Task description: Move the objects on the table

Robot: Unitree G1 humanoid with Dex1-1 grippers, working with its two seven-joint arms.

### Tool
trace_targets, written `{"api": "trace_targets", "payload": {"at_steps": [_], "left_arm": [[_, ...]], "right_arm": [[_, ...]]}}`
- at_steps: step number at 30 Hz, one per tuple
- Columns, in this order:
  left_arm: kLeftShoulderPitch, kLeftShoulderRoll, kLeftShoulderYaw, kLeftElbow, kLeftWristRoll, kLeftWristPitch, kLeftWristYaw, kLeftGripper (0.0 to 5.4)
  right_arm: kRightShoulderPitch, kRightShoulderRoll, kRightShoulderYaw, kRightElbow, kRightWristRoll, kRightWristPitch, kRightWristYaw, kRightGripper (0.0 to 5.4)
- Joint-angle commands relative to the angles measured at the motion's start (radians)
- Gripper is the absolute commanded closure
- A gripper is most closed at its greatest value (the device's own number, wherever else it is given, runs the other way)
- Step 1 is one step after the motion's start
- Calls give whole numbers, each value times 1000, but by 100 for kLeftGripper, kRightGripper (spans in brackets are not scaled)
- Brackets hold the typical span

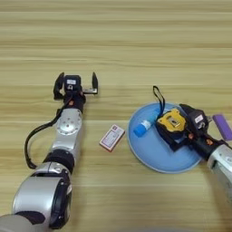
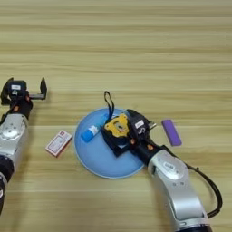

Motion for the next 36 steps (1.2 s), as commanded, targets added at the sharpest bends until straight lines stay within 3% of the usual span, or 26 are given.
{"api": "trace_targets", "payload": {"at_steps": [1, 15, 22, 30, 36], "left_arm": [[0, -3, -3, 3, 10, -1, 6, 0], [0, -2, -3, 2, 10, 0, 7, 0], [0, -2, -3, 2, 10, 0, 7, 0], [-3, -4, -3, 6, 11, 0, 9, 0], [-5, -6, -5, 9, 12, 1, 11, 0]], "right_arm": [[-4, -9, 13, 28, -22, 24, -3, 2], [-12, 1, 5, 52, -25, 39, -7, 2], [-12, 1, 1, 52, -23, 41, -7, 80], [-17, 0, -3, 56, -20, 42, -6, 86], [-8, -8, -45, -63, 22, 59, -8, 86]]}}
